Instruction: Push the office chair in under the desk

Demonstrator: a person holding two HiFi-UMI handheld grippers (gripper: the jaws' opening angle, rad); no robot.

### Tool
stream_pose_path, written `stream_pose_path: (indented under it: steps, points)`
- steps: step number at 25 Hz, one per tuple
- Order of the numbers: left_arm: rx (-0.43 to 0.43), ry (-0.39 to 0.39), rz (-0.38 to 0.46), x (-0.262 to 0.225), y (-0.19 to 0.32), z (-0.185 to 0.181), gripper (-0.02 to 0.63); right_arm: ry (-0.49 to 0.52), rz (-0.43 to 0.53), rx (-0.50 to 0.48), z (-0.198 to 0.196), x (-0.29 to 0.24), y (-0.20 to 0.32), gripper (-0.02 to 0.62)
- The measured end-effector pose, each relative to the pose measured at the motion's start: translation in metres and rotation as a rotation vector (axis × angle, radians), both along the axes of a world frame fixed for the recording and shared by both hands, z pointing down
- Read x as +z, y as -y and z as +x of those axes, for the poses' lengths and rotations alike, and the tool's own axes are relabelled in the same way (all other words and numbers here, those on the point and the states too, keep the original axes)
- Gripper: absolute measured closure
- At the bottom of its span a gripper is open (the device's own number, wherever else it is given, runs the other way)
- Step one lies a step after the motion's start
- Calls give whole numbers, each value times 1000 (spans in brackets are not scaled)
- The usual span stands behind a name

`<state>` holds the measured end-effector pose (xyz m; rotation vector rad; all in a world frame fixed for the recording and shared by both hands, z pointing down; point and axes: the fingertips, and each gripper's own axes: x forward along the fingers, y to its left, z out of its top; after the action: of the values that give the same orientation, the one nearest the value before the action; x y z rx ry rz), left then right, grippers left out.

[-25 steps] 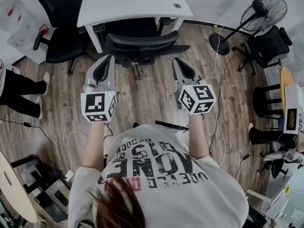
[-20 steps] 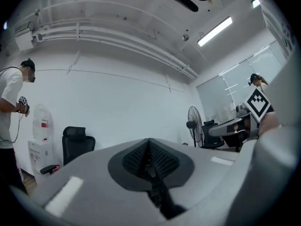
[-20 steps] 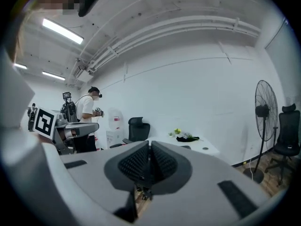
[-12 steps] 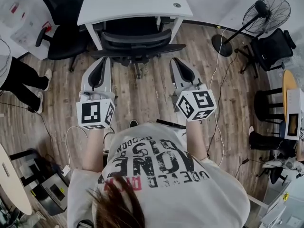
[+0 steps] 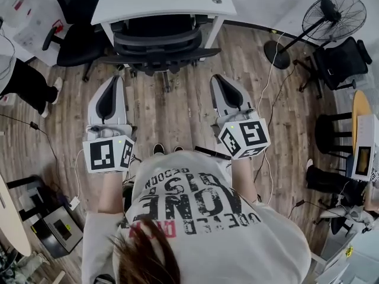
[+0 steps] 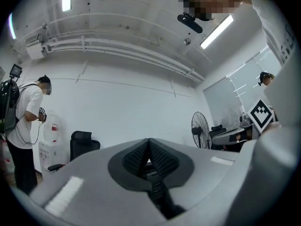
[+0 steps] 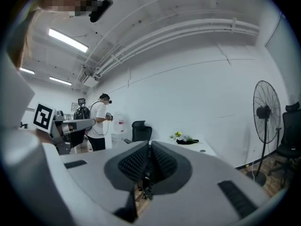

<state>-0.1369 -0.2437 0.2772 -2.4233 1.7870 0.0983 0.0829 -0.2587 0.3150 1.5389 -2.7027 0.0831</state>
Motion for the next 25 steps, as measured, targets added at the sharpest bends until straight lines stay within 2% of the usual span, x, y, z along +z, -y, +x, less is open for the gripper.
stream_pose_path:
  steps: [8, 12, 21, 25]
  points:
    - [-1, -11, 3, 8, -18, 42, 594, 19, 10, -31, 20, -5, -14, 568]
    - [6, 9, 4, 13, -26, 57, 594, -8, 0, -48, 21, 5, -19, 568]
    - [37, -7, -17, 24, -38, 64, 594, -13, -25, -73, 6, 12, -31, 568]
    - [54, -38, -31, 25, -41, 59, 594, -8, -39, -73, -3, 12, -35, 568]
